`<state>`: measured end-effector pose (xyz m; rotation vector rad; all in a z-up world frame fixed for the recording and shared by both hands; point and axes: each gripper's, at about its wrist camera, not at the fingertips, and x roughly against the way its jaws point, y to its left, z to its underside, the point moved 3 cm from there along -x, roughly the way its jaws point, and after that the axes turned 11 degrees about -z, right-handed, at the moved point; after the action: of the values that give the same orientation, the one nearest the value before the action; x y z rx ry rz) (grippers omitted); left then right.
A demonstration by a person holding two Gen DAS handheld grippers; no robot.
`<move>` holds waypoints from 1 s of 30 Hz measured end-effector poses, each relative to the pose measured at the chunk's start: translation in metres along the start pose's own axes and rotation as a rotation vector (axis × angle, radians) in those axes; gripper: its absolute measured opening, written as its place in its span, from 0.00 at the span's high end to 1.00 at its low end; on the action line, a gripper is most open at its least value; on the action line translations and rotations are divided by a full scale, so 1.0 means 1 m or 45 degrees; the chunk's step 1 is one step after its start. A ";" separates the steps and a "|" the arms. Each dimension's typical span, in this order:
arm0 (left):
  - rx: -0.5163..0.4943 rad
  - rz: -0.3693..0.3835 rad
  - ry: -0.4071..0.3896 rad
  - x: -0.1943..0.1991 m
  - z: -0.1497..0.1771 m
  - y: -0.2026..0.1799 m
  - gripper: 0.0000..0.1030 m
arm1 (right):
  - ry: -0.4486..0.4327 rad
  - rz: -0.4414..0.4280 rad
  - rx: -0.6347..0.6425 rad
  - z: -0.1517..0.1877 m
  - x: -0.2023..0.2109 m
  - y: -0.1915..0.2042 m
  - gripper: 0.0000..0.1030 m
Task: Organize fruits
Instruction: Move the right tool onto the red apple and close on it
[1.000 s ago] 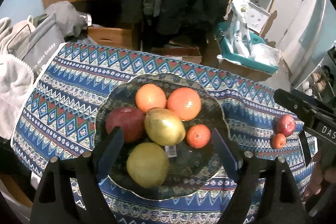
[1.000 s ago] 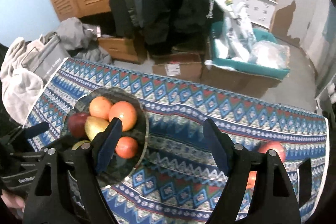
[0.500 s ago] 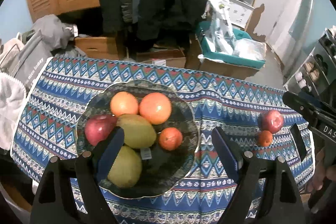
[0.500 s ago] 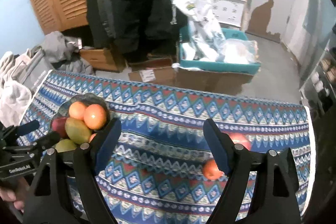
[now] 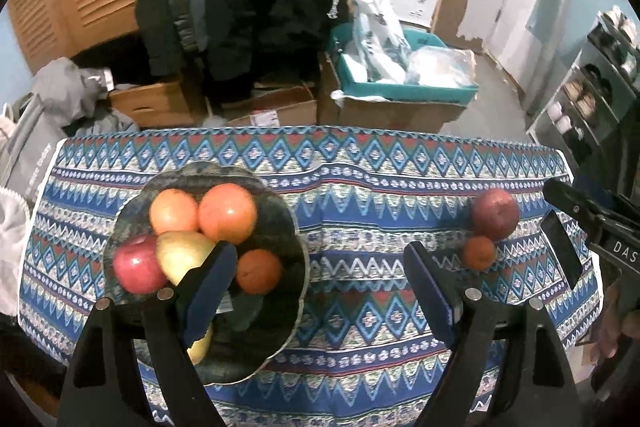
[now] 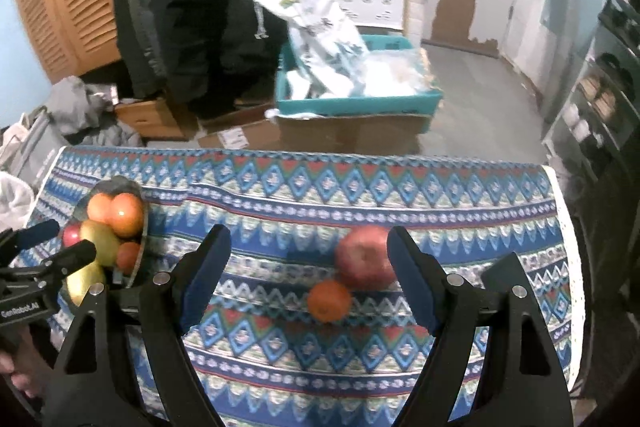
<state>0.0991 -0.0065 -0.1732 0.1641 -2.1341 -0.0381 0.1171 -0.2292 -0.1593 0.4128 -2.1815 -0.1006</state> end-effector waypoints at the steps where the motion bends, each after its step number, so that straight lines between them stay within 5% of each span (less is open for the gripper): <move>1: -0.011 0.002 0.005 -0.002 -0.001 -0.006 0.16 | 0.000 0.004 -0.010 0.001 0.000 -0.005 0.23; 13: -0.076 0.003 0.067 -0.030 -0.009 -0.047 0.16 | 0.061 0.026 -0.123 0.015 -0.015 -0.056 0.23; 30: -0.134 -0.038 0.191 -0.094 -0.017 -0.089 0.16 | 0.259 0.009 -0.123 0.031 -0.098 -0.064 0.23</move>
<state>0.1720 -0.0820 -0.2510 0.1322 -1.9750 -0.1508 0.1624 -0.2596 -0.2671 0.3451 -1.9690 -0.1531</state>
